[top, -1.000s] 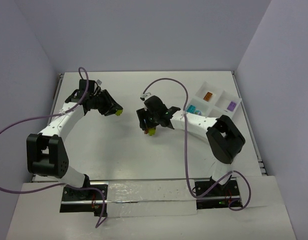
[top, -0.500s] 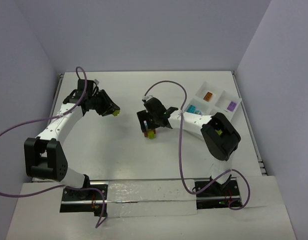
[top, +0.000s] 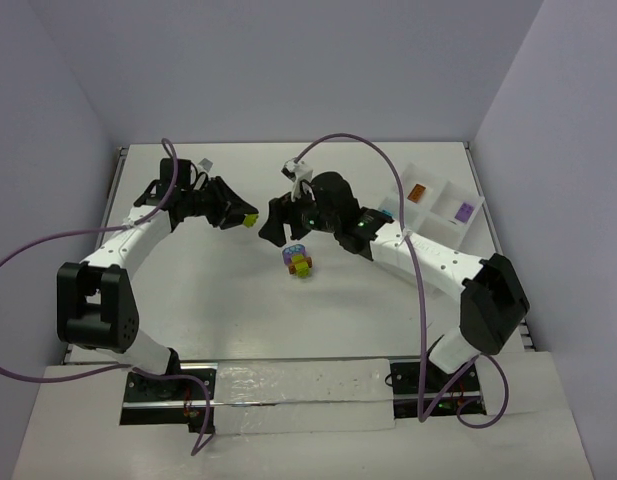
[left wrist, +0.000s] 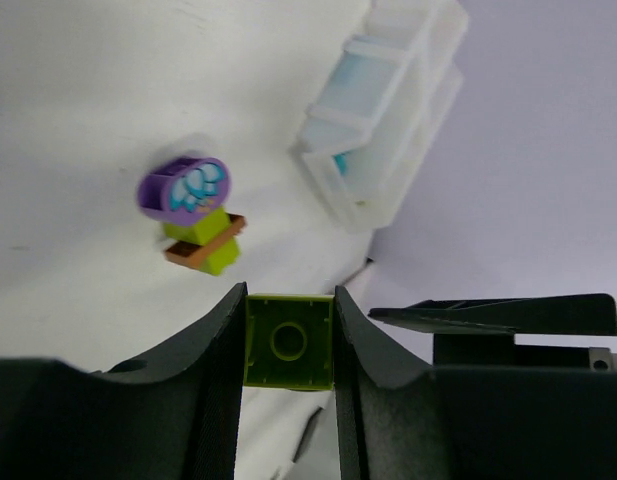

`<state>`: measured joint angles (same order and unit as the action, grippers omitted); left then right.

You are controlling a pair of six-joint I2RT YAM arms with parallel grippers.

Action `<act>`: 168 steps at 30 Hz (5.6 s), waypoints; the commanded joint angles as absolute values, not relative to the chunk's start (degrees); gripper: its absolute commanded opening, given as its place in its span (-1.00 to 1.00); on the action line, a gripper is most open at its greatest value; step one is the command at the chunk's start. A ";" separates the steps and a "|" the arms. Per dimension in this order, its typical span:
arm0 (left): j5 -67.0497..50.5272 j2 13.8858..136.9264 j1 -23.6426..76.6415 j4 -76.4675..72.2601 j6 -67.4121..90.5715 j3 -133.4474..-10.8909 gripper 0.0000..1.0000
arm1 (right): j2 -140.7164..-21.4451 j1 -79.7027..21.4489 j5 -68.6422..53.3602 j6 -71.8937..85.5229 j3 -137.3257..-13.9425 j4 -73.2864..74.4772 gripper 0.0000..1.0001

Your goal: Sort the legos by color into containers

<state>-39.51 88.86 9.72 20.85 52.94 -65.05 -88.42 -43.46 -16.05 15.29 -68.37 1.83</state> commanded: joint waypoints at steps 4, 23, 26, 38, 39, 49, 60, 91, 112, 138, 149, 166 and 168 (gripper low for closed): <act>-49.38 88.59 9.80 10.72 60.34 -64.52 -0.99 | -90.79 -43.38 -20.96 14.86 -74.45 -0.44 0.61; -51.64 87.22 9.76 10.56 60.05 -64.49 -0.99 | -96.61 -43.22 -14.87 14.64 -78.82 -2.53 0.35; -51.86 86.99 9.76 10.28 60.26 -64.42 -0.99 | -97.94 -43.15 -15.85 14.68 -80.36 -2.50 0.25; -48.95 86.92 9.76 15.15 57.47 -67.04 -0.40 | -97.69 -42.13 -15.66 15.34 -79.25 -2.76 -0.68; -47.43 86.92 9.76 16.42 56.33 -67.75 0.01 | -97.42 -41.95 -15.57 15.30 -78.82 -2.50 -0.78; -34.47 90.11 9.33 31.39 48.21 -80.11 0.99 | -92.00 -38.79 -9.04 14.28 -74.88 7.03 -0.87; -20.88 88.94 8.79 39.55 42.29 -83.25 0.99 | -65.92 -14.10 14.25 28.86 -51.23 25.40 -0.88; -18.47 88.53 9.23 41.81 39.97 -81.59 0.96 | -71.81 -31.84 3.66 11.31 -54.74 13.76 0.57; -16.26 86.48 9.23 44.81 39.21 -79.98 0.96 | -100.06 -48.69 8.40 14.47 -69.60 23.90 0.51; -20.91 89.74 9.23 43.27 39.46 -78.40 0.96 | -101.43 -48.69 10.72 17.38 -68.07 21.51 -0.84; -52.43 90.46 10.67 22.44 42.33 -66.54 0.99 | -84.40 -48.61 4.15 12.33 -57.30 7.09 -1.00; -60.33 95.24 15.13 11.44 44.81 -63.58 0.77 | -80.08 -48.62 2.13 13.20 -58.25 5.73 -1.00; -59.85 95.45 15.39 11.16 45.36 -63.10 0.74 | -79.80 -48.70 2.28 13.27 -58.19 5.90 -1.00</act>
<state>-58.44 94.47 14.58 13.41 45.35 -62.22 -83.15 -48.75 2.11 13.76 -57.52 8.43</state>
